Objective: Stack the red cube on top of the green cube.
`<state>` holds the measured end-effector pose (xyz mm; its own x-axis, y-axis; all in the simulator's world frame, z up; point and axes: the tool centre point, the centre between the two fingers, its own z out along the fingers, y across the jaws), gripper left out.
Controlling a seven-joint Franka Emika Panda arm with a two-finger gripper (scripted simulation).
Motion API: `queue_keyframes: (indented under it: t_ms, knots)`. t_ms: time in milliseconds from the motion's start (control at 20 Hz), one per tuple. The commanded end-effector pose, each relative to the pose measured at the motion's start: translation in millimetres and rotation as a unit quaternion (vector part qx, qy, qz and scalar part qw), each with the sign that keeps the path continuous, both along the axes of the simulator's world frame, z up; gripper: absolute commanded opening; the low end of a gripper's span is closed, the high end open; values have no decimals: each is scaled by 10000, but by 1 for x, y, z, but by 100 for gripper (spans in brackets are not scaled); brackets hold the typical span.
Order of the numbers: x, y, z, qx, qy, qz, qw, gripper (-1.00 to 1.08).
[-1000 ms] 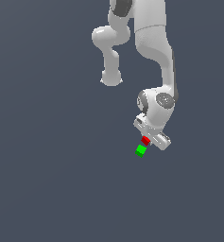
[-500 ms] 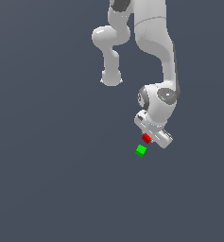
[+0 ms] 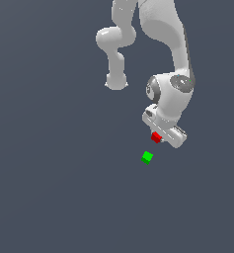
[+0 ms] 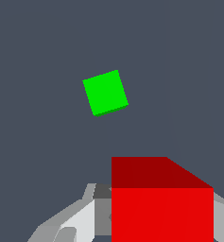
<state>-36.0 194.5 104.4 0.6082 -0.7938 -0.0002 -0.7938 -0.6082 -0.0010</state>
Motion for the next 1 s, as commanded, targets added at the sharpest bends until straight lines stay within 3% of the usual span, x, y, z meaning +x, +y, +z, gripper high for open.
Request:
queue_keyframes:
  t_ms: [0,500,950]
  knots:
    - [0,0,10,-1,4,0,10000,-100]
    - [6,-4,9,-2,-1,0,10000,-100]
    - [39,-27,-20,-2,2,3,10000,-100]
